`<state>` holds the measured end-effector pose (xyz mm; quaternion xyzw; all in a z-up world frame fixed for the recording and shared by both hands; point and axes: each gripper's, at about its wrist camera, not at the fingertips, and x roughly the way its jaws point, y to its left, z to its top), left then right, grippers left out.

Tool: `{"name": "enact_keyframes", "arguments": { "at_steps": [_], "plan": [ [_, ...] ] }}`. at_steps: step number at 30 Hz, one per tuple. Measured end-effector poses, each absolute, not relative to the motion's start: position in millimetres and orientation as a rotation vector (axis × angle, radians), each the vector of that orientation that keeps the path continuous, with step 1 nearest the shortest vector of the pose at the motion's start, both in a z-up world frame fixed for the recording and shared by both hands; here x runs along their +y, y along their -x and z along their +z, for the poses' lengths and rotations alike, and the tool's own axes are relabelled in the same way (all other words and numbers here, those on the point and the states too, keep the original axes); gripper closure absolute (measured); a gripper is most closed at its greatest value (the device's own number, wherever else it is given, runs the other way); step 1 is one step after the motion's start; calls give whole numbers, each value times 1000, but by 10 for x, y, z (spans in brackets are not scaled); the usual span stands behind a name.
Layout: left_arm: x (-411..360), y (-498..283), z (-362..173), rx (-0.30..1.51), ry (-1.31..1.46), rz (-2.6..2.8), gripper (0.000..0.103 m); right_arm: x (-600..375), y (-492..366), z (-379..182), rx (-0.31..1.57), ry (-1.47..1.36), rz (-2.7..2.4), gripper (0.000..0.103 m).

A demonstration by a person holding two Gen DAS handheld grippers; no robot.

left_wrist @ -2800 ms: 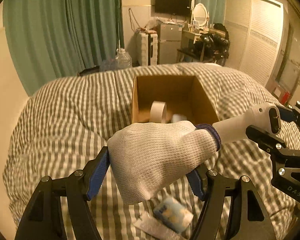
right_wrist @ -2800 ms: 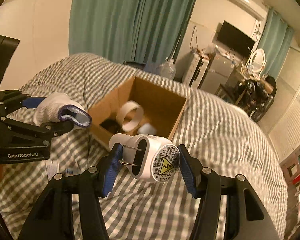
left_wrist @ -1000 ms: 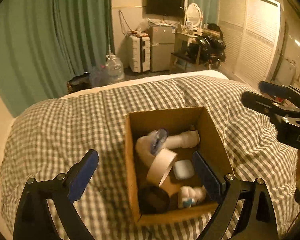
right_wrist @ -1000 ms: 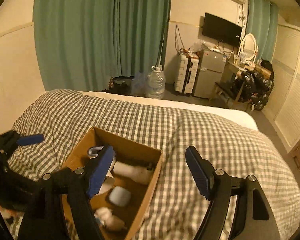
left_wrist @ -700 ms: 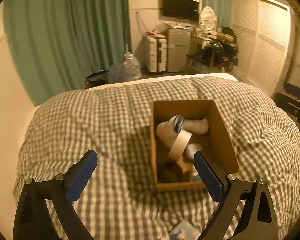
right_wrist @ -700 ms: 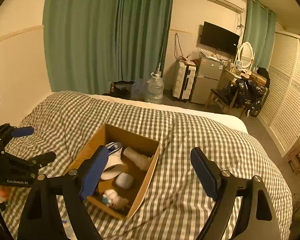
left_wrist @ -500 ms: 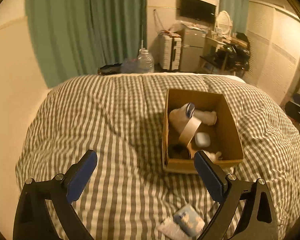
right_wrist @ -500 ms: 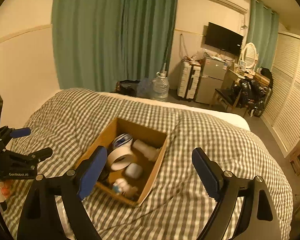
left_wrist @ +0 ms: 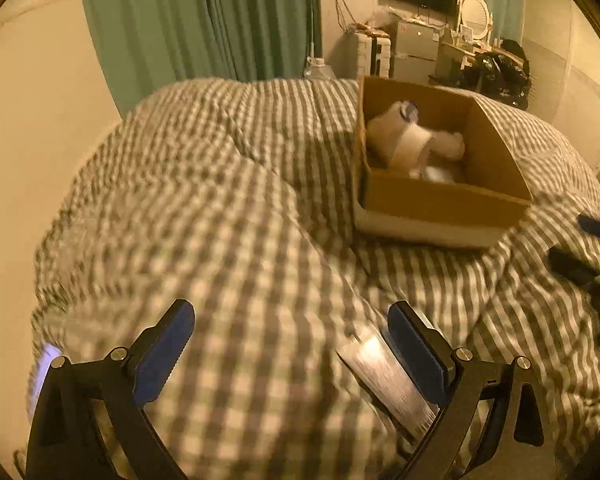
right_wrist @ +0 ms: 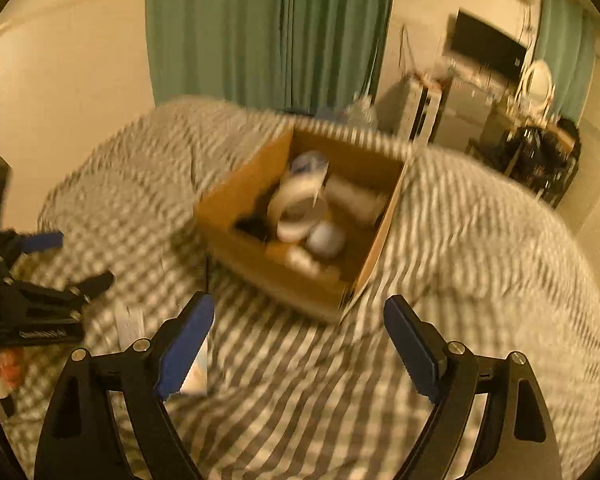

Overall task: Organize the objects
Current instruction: 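Move the left gripper down to the white toothpaste tube on the bed, then grasp the white toothpaste tube with the left gripper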

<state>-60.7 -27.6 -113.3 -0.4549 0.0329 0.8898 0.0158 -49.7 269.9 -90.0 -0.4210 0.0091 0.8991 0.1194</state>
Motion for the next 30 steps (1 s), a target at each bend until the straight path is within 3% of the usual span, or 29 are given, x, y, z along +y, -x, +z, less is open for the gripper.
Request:
{"name": "enact_keyframes", "arguments": {
  "at_steps": [5, 8, 10, 13, 24, 25, 26, 30],
  "plan": [
    [-146, 419, -1280, 76, 1440, 2719, 3, 2763, 411, -1321, 130, 1347, 2570, 16],
    [-40, 348, -1314, 118, 1420, 2690, 10, 2816, 384, -1343, 165, 1347, 2559, 16],
    [6, 356, -1342, 131, 1429, 2664, 31, 2842, 374, -1317, 185, 1332, 2561, 16],
    [81, 390, -1443, 138, 1467, 2586, 44, 2860, 366, -1327, 198, 1333, 2553, 16],
    [296, 521, -1757, 201, 1556, 2457, 47, 2819, 380, -1341, 185, 1343, 2540, 16],
    [299, 526, -1761, 192, 1545, 2447, 62, 2812, 379, -1340, 182, 1343, 2539, 16],
    [296, 530, -1773, 176, 1545, 2424, 70, 2805, 379, -1344, 180, 1343, 2539, 16],
    [228, 518, -1727, 103, 1527, 2406, 77, 2793, 372, -1343, 173, 1342, 2538, 16]
  ]
}}
